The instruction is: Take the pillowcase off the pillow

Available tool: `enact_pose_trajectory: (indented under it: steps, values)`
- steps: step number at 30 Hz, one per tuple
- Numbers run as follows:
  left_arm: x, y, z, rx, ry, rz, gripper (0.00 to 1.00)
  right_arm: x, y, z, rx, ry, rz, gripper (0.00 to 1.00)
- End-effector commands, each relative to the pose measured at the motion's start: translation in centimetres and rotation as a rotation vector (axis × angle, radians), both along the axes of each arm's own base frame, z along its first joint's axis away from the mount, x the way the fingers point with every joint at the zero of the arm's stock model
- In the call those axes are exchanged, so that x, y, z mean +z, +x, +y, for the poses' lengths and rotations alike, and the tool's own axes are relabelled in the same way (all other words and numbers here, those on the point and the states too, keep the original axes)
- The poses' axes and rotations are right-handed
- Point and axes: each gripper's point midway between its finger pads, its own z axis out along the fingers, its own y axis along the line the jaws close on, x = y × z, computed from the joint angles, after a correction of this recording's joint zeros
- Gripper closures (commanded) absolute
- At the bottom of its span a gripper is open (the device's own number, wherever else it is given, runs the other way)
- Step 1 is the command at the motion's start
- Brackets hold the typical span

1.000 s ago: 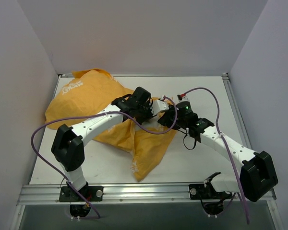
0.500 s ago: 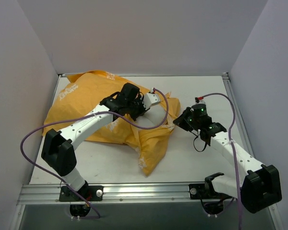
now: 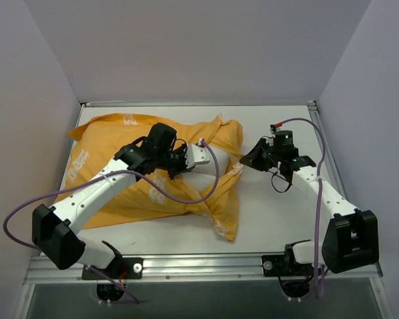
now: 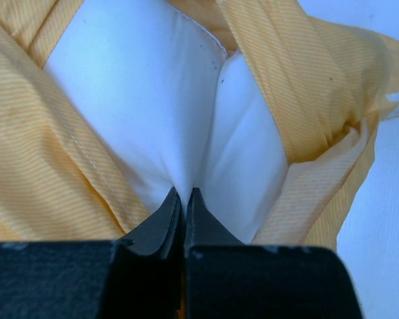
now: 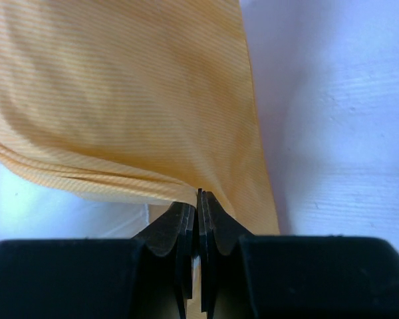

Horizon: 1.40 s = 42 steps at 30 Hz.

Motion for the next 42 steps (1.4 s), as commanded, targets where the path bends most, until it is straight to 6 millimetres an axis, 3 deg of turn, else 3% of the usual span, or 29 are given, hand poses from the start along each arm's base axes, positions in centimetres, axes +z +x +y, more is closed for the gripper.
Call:
enact_pose_trajectory:
  steps: [1,3,4,5,6,8,11,12,13,16,19,24,29,32,37,38,42]
  values:
    - [-1.8,-3.0,6.2,0.059,0.171,0.100,0.98,2.1,5.0,-6.4,-0.209,-0.175,-0.117,1.00]
    - [-2.1,-0.6,7.1,0.151,0.201,0.052,0.98,2.5,4.7,-3.7,-0.136,-0.131,-0.125,1.00]
    - [-1.3,1.2,6.7,0.199,0.173,0.011,0.98,2.2,4.1,-2.4,-0.109,-0.119,-0.114,1.00]
    - [-1.9,2.6,6.7,0.231,0.192,0.014,0.98,2.2,3.5,0.3,-0.049,-0.114,-0.137,1.00]
    - [-1.7,3.6,6.5,0.251,0.197,-0.003,0.98,1.7,3.0,1.3,-0.029,-0.105,-0.129,1.00]
    - [-1.2,4.8,4.6,0.256,0.181,0.007,0.98,0.1,1.8,3.3,-0.006,-0.042,-0.095,1.00]
    - [-0.8,5.9,1.9,0.253,0.165,-0.027,0.77,-1.5,1.3,4.1,-0.023,0.001,-0.064,1.00]
    - [-0.7,5.3,0.2,0.217,0.157,-0.047,0.70,-1.6,1.2,4.5,-0.016,0.008,-0.060,1.00]
    - [-0.8,5.1,-0.6,0.207,0.158,-0.054,0.56,-1.7,1.0,4.7,-0.014,0.010,-0.058,1.00]
    - [-0.8,3.8,-3.7,0.142,0.119,-0.023,0.34,-2.2,0.7,4.9,-0.006,0.006,-0.046,1.00]
    - [-0.2,3.3,-5.7,0.109,0.069,0.027,0.23,-2.4,0.6,4.8,-0.006,-0.003,-0.043,1.00]
    - [0.1,4.2,-7.3,0.114,0.052,0.056,0.12,-2.8,0.2,4.8,-0.009,0.008,-0.035,1.00]
    - [-4.9,6.1,-5.8,0.183,0.210,0.045,0.11,-2.6,0.2,4.2,-0.023,0.006,-0.037,1.00]
    - [-7.7,5.0,-5.6,0.157,0.276,0.077,0.05,-2.5,0.2,4.0,-0.030,0.003,-0.038,1.00]
    - [-11.5,4.4,-4.5,0.176,0.394,0.051,0.07,-2.1,0.6,3.5,-0.050,-0.003,-0.052,1.00]
    - [-12.4,4.3,-3.9,0.181,0.420,0.053,0.10,-1.8,0.8,3.4,-0.055,-0.009,-0.061,1.00]
    - [-14.8,3.7,-1.8,0.202,0.504,0.068,0.58,-1.1,1.6,3.0,-0.067,-0.023,-0.084,1.00]
